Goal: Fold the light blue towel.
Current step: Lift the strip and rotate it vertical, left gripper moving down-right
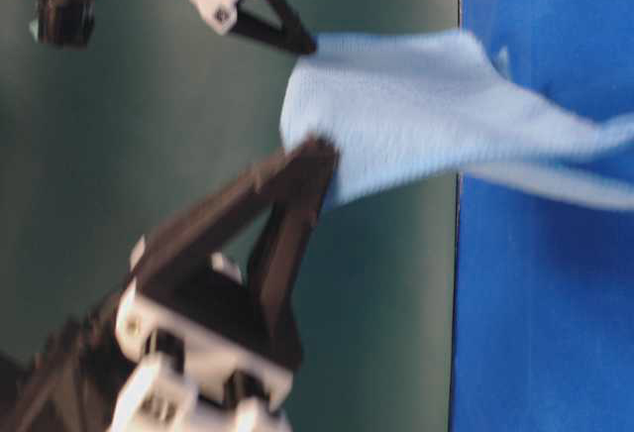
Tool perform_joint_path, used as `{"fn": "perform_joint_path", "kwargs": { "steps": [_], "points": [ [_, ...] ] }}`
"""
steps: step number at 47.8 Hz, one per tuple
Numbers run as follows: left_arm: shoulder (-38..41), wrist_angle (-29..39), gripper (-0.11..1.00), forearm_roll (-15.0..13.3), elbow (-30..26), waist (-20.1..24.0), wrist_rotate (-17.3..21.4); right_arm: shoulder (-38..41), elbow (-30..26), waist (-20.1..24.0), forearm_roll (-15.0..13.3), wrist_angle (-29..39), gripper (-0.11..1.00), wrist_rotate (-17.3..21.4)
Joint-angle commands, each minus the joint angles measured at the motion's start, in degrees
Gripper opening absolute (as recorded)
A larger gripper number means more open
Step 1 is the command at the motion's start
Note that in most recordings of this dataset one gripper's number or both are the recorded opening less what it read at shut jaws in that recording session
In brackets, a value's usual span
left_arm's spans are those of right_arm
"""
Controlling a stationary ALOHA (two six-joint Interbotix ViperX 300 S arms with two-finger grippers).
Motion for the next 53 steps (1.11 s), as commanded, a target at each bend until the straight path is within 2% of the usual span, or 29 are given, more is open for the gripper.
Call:
{"fn": "perform_joint_path", "kwargs": {
  "steps": [1, 10, 22, 34, 41, 48, 53],
  "points": [
    [1.32, -0.44, 0.03, 0.09, -4.22, -0.97, 0.70, 1.41, -3.43, -0.70, -0.44, -1.05, 0.03, -0.09],
    [3.78, -0.26, 0.03, 0.09, -6.50, -0.97, 2.64, 2.99, -5.19, -0.70, -0.88, -1.05, 0.03, -0.18],
    [7.12, -2.99, 0.03, 0.09, -9.67, -0.97, 2.64, -0.09, -2.02, -1.41, -1.23, 1.14, 0.03, 0.00],
    [17.58, -9.05, 0.03, 0.09, -18.37, -0.44, 2.72, -7.29, 3.96, -2.11, -1.23, 3.69, 0.03, 0.70],
    [22.85, -8.96, 0.03, 0.00, -22.68, 0.00, 2.64, -6.50, 4.57, -2.11, -1.23, 4.66, 0.03, 0.35],
    [23.12, -8.00, 0.03, 0.00, -21.18, 0.00, 0.09, 0.09, 3.34, -2.11, -1.23, 2.37, 0.03, 0.09],
    [21.27, -7.12, 0.03, 0.00, -16.35, 0.09, -2.64, 5.54, 1.32, -2.11, -1.23, -1.67, 0.03, 0.09]
  ]
}}
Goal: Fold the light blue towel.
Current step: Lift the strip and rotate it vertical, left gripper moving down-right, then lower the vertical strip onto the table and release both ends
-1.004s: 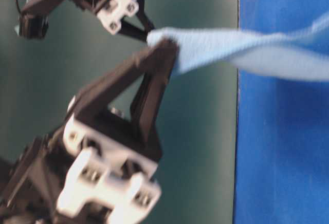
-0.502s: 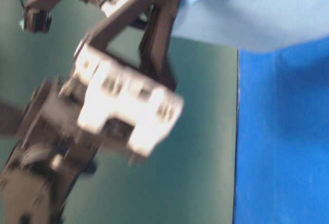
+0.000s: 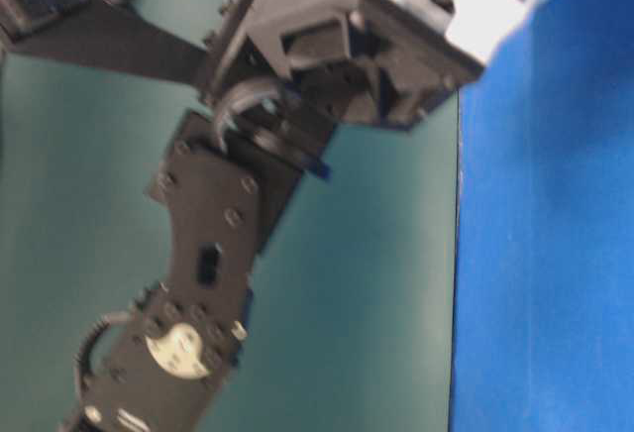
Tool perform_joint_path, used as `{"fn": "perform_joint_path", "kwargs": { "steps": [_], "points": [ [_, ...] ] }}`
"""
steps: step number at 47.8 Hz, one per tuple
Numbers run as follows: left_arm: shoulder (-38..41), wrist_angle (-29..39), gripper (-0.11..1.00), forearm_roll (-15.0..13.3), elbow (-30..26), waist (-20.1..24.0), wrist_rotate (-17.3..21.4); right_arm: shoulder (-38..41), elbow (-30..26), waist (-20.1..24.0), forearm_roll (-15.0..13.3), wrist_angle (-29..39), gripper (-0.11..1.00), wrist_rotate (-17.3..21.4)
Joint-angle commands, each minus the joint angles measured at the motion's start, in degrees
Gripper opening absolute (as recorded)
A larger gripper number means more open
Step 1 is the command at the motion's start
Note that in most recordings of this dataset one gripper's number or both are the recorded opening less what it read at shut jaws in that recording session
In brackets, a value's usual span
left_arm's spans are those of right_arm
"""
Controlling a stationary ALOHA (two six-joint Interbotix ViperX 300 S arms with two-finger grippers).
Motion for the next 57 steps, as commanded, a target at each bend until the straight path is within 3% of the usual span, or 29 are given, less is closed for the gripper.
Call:
{"fn": "perform_joint_path", "kwargs": {
  "steps": [1, 7, 17, 27, 39, 53, 57],
  "points": [
    [-3.52, 0.35, 0.03, 0.00, 2.90, -0.26, -1.93, 3.69, -3.25, -0.70, -0.35, -3.43, 0.03, -0.09],
    [-6.42, 0.26, 0.03, -0.35, 10.11, -0.18, -3.69, 10.02, -7.21, -0.62, -0.26, -8.44, 0.03, 0.00],
    [-10.20, -1.76, 0.03, -0.53, 20.21, -1.32, -11.16, 16.44, -12.57, 0.26, -0.26, -10.81, 0.03, 0.00],
    [-12.48, -5.10, 0.03, -0.53, 26.10, -1.49, -12.74, 18.11, -14.24, 0.53, -0.26, -11.60, 0.03, 0.00],
    [-12.74, -7.82, 0.03, -0.53, 26.89, -1.49, -12.74, 18.19, -13.54, 0.70, 0.00, -12.04, 0.03, 0.44],
    [-10.99, -7.82, 0.03, -0.35, 23.64, -1.49, -12.66, 18.19, -13.36, 1.23, -0.44, -13.89, 0.03, -1.05],
    [-10.55, -7.82, 0.13, -0.44, 22.76, -1.23, -12.66, 18.19, -13.45, 1.49, -0.70, -15.56, 0.03, -2.55]
  ]
}}
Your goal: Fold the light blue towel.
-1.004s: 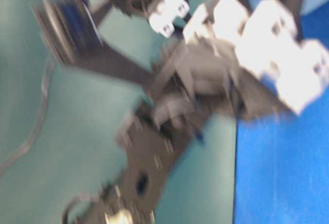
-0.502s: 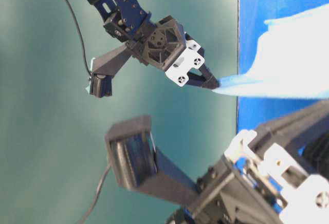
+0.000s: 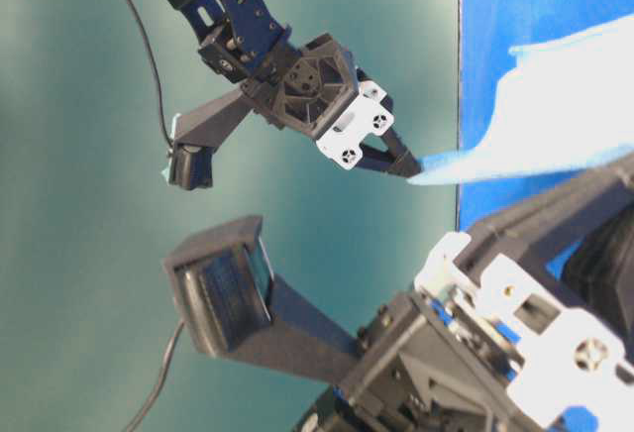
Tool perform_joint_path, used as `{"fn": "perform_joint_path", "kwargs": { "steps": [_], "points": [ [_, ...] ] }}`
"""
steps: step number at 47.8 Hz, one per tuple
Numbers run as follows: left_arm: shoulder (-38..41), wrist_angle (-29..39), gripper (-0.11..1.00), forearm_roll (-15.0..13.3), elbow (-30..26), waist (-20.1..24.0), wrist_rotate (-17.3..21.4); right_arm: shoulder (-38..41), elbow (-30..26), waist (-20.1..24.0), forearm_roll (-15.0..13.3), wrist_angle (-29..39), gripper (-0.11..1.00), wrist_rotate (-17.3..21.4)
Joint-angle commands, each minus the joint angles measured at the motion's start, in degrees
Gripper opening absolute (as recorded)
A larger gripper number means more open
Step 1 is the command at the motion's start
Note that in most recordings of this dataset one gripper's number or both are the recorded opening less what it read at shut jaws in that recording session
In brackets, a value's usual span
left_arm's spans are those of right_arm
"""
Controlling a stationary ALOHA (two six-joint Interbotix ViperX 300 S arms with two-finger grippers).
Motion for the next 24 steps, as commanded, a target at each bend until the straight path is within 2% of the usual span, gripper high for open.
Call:
{"fn": "perform_joint_path", "kwargs": {
  "steps": [1, 3, 8, 11, 15, 18, 24],
  "points": [
    [-0.70, -0.53, 0.17, 0.09, -1.93, -0.18, 0.18, -0.97, -0.53, 0.26, -0.44, -1.93, 0.04, -1.14],
    [-0.62, -0.53, 0.28, 0.09, -2.29, 0.00, 0.26, -0.97, -0.53, 0.26, -0.44, -2.20, 0.14, -1.85],
    [-0.79, 0.09, 0.60, 0.09, -2.02, 0.26, 0.44, -0.97, -0.53, 0.26, -0.44, -1.58, 0.47, -2.46],
    [-1.23, 1.67, 0.73, 0.09, -1.67, 0.35, 0.44, -0.97, -0.53, 0.26, -0.44, -0.53, 0.61, -2.37],
    [-2.90, 5.19, 0.80, 0.09, -1.23, 0.44, 0.26, -1.23, -0.53, 0.26, -0.44, 0.88, 0.57, -2.55],
    [-4.92, 8.79, 0.79, 0.09, -1.05, 0.35, 0.18, -1.85, -0.44, 0.44, -0.44, 1.93, 0.54, -3.08],
    [-10.11, 14.77, 0.78, 0.18, -0.26, 0.44, 0.44, -4.57, 0.62, 1.41, -0.44, 2.29, 0.55, -3.16]
  ]
}}
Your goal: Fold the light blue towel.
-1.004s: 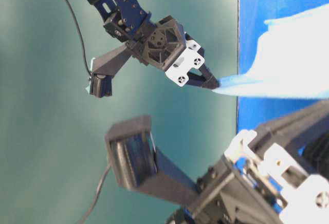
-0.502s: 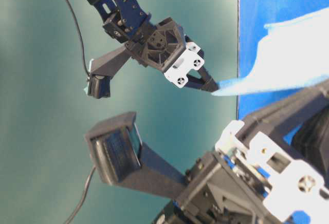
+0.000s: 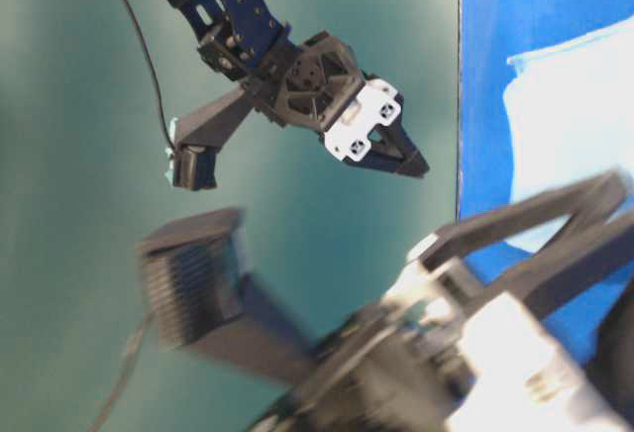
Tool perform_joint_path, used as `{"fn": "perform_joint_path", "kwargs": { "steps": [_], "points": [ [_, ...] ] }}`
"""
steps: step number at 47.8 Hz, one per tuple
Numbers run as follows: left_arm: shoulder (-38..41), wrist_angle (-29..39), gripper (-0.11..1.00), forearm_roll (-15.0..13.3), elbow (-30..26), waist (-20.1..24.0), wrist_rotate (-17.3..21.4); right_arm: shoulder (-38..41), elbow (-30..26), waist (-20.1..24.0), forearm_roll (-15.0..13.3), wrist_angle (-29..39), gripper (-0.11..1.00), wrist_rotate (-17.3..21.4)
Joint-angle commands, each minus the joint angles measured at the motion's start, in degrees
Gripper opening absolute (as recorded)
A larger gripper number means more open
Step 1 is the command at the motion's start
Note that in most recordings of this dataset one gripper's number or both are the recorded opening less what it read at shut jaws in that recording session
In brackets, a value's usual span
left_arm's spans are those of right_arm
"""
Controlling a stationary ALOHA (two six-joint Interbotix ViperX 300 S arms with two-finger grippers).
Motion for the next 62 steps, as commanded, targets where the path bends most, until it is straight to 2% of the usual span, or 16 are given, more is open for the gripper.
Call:
{"fn": "perform_joint_path", "kwargs": {
  "steps": [1, 8, 14, 25, 33, 41, 48, 62],
  "points": [
    [-5.27, 3.08, 0.78, 0.18, 0.09, 0.18, 0.18, -3.96, 0.26, 1.05, -0.18, -0.09, 0.55, -0.09],
    [-10.99, 3.43, 0.78, 0.26, 2.72, 2.29, 0.35, -8.96, 4.04, 3.16, -0.18, -0.09, 0.55, 0.00],
    [-15.12, 0.79, 0.78, 0.26, 6.15, 6.42, 1.23, -14.77, 9.14, 5.63, 0.09, -1.41, 0.55, 0.97],
    [-22.50, -13.89, 0.78, 0.26, 15.73, 13.80, 2.99, -25.58, 21.18, 6.50, 2.02, -11.78, 0.55, 2.81],
    [-30.15, -21.36, 0.78, 0.26, 23.91, 15.56, 2.99, -34.10, 29.53, 6.50, 2.46, -17.05, 0.55, 4.04],
    [-36.21, -22.24, 0.78, 0.18, 29.71, 15.64, 2.11, -39.81, 35.16, 6.50, 2.72, -21.36, 0.55, 4.83],
    [-37.27, -22.32, 0.78, 0.18, 31.03, 15.64, 1.85, -39.90, 35.68, 6.42, 3.43, -22.50, 0.55, 4.92],
    [-34.45, -22.06, 0.78, 0.18, 29.36, 15.64, 1.85, -37.62, 34.80, 5.71, 3.78, -22.50, 0.55, 4.92]
  ]
}}
